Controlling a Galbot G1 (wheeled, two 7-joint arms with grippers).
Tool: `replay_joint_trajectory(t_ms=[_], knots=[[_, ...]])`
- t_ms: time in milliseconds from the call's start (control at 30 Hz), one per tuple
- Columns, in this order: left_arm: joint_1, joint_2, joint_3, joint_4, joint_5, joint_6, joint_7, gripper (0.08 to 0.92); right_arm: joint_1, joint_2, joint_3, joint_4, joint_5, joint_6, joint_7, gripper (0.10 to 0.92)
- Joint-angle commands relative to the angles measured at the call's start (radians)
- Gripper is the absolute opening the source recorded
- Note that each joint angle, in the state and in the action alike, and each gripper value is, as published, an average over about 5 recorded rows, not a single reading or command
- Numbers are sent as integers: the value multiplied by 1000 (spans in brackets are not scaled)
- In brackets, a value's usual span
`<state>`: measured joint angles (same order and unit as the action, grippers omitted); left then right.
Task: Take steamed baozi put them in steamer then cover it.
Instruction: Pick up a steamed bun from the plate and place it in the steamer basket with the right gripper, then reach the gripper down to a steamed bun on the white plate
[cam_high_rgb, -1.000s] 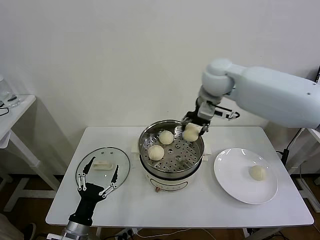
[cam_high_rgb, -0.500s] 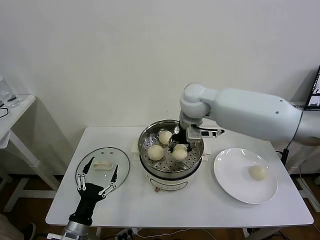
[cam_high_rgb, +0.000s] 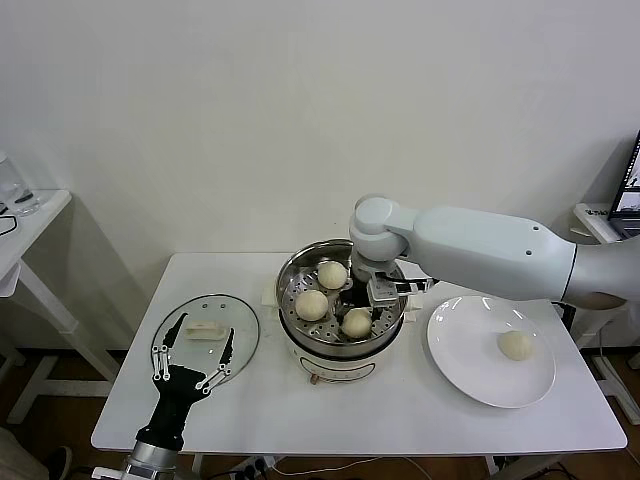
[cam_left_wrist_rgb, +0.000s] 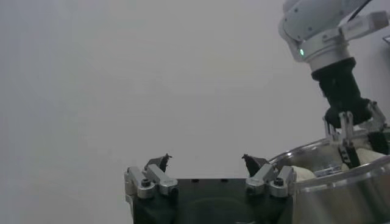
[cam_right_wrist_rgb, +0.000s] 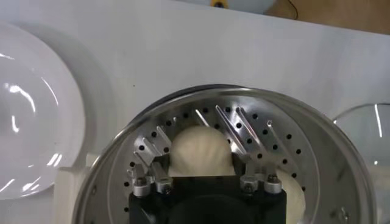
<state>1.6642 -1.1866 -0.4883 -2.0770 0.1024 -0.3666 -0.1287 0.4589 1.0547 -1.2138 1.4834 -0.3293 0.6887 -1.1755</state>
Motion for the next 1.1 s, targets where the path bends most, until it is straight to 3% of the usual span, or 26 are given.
replay_joint_trajectory(t_ms=[33,167,333,500,633,833,1100], knots=[[-2,2,-1,1,-1,-1,-2,823,-34,-2,36,7,-55,8,5,798],[-3,3,1,4,-1,-1,-1,823,-15,-38,86,8,59,-91,-29,821],[-5,4,8,10,0,-3,-1,823,12,-133,243,-50,241,-309,-188,823],[-6,8,14,15,1,-6,-1,823,24,-276,310,-207,368,-563,-264,823],[-10,10,21,17,1,-7,-1,823,-5,-375,317,-398,440,-680,-258,823],[-11,11,24,4,2,-2,-1,823,-108,-475,338,-606,442,-706,-236,823],[-4,14,21,-3,4,7,-1,823,-391,-511,512,-651,335,-691,-166,823]])
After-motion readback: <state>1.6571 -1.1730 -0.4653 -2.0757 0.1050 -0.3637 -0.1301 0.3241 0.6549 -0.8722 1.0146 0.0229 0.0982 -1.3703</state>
